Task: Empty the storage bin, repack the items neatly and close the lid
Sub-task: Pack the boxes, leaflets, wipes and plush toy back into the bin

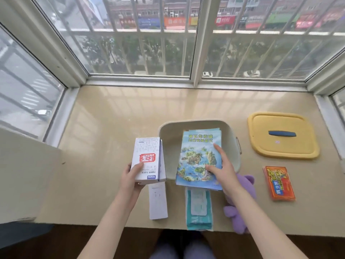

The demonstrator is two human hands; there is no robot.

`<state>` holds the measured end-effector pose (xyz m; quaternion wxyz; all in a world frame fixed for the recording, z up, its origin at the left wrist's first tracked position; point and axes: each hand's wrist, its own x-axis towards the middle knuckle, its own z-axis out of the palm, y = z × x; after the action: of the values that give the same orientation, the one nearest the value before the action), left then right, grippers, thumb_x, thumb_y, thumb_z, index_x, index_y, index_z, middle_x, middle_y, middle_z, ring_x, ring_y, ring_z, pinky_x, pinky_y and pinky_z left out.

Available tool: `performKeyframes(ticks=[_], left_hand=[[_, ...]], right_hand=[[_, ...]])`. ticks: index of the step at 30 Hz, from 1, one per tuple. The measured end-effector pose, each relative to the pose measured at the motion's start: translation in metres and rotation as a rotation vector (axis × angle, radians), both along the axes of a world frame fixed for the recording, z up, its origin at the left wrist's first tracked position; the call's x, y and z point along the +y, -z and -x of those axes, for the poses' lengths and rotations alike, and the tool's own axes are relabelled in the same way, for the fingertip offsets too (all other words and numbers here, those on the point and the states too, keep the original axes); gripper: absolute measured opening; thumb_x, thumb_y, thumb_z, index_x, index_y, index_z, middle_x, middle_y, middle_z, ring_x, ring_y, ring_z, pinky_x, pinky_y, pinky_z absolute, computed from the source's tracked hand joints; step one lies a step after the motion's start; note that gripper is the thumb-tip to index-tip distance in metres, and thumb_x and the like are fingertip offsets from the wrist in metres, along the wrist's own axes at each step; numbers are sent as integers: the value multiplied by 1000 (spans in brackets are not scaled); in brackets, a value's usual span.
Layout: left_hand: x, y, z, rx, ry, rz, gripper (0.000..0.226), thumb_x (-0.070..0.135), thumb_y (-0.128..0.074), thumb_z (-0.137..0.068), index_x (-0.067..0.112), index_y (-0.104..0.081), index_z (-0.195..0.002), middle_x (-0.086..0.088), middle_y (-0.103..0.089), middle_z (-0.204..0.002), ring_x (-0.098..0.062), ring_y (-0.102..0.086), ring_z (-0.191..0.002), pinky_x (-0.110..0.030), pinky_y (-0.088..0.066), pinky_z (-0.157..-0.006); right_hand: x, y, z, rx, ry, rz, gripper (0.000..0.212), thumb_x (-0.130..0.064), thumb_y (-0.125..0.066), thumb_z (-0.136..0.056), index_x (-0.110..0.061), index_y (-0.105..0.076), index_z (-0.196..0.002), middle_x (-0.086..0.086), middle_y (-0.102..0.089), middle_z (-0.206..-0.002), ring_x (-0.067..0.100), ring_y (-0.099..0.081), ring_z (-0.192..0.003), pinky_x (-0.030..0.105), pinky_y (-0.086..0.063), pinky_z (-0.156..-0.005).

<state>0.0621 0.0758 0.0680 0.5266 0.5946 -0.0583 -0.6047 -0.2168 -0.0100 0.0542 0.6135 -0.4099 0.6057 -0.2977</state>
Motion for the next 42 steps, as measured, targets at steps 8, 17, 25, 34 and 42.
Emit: performKeyframes(ticks=[8, 17, 25, 34, 42], left_hand=[[-16, 52, -10, -1, -135, 1, 55, 24, -64, -82, 4, -50, -131, -20, -64, -121, -29, -65, -94, -35, -55, -69], [-12, 82, 0, 14, -190, -1, 57, 25, -63, -84, 4, -49, -135, -21, -59, -130, -35, -60, -111, -43, -54, -82], [0, 83, 11, 23, -246, -31, 58, 25, -65, -83, 7, -49, -135, -20, -60, -130, -35, -60, -112, -51, -46, -93], [1, 83, 15, 20, -246, -35, 58, 25, -65, -83, 6, -48, -134, -20, -60, -129, -34, -61, -109, -46, -49, -87], [2, 65, 16, -7, -200, -31, 58, 26, -67, -82, 6, -48, -133, -19, -62, -127, -31, -63, -106, -45, -51, -85]], right_hand=[[-51, 88, -28, 54, -176, 14, 78, 3, -66, -80, -50, -46, -134, -16, -45, -144, 14, -52, -126, 42, -53, -97], [-74, 143, -38, 122, -276, -14, 75, 11, -57, -84, -44, -42, -134, -12, -40, -142, 15, -61, -91, 33, -58, -73], [-77, 156, -38, 204, -318, -108, 74, 11, -53, -87, -40, -34, -137, 1, -45, -133, 24, -57, -69, 30, -50, -52], [-84, 175, -33, 651, -615, 8, 96, -1, -78, -74, -30, -26, -150, 12, -29, -135, 31, -52, -109, 42, -53, -92], [-87, 150, -28, 841, -716, 187, 77, -11, -66, -85, -23, -27, -151, 14, -33, -149, 35, -41, -128, 41, -42, -103]])
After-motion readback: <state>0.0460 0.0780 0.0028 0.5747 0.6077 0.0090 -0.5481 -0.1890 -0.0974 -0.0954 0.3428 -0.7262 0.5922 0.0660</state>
